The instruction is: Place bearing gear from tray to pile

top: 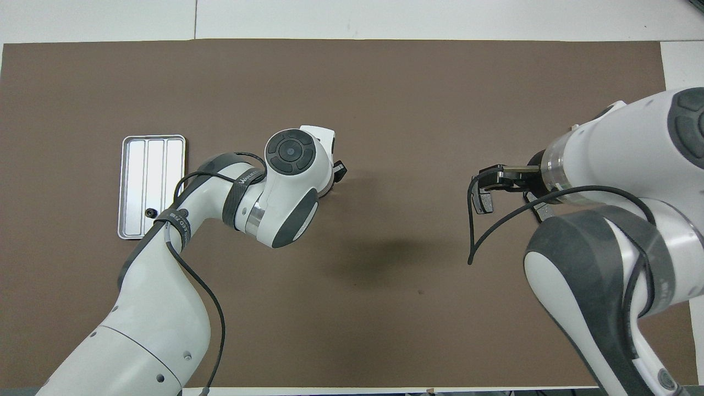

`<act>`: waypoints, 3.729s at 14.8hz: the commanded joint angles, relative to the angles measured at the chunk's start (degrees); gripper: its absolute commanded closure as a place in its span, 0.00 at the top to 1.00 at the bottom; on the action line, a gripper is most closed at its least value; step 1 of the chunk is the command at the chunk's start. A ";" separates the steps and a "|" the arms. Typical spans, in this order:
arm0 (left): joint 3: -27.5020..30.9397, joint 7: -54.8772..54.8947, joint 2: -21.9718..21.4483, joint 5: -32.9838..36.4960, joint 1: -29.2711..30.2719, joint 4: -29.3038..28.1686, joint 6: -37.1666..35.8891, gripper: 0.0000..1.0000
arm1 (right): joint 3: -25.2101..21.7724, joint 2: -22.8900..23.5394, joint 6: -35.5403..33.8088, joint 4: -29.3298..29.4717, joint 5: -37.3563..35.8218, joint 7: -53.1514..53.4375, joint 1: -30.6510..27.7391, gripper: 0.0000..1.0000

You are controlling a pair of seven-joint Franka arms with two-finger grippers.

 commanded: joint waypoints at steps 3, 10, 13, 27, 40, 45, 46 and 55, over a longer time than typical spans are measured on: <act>1.38 0.65 -3.66 -0.09 -0.10 -0.40 -4.70 1.00 | -0.08 3.78 6.02 -0.91 0.64 8.91 3.91 1.00; 1.47 39.36 -23.44 -0.09 18.06 -21.76 -6.97 1.00 | -0.17 14.14 14.57 2.59 -0.68 26.93 12.44 1.00; 1.47 54.58 -23.36 -0.09 26.07 -21.86 -7.25 1.00 | -0.26 20.12 12.99 9.09 -4.18 33.96 15.61 1.00; 1.47 64.29 -20.28 -0.09 33.91 -28.27 3.56 0.68 | -0.35 46.85 4.19 42.07 -8.15 44.26 23.96 1.00; 1.38 61.66 -19.32 -0.17 34.44 -28.36 5.41 0.63 | 0.01 48.61 5.24 40.14 -1.67 44.96 24.06 1.00; 1.47 61.75 -19.23 -0.17 34.44 -28.45 5.67 0.58 | 0.01 48.17 6.30 37.86 -0.07 43.91 24.67 1.00; 1.38 61.83 -19.14 -0.17 34.53 -28.45 5.67 0.58 | 0.01 47.83 6.48 37.16 -0.07 43.91 24.67 0.99; 1.47 61.92 -18.97 -0.17 34.44 -27.75 4.88 0.03 | -0.08 46.50 9.56 33.11 -0.24 42.85 24.40 0.55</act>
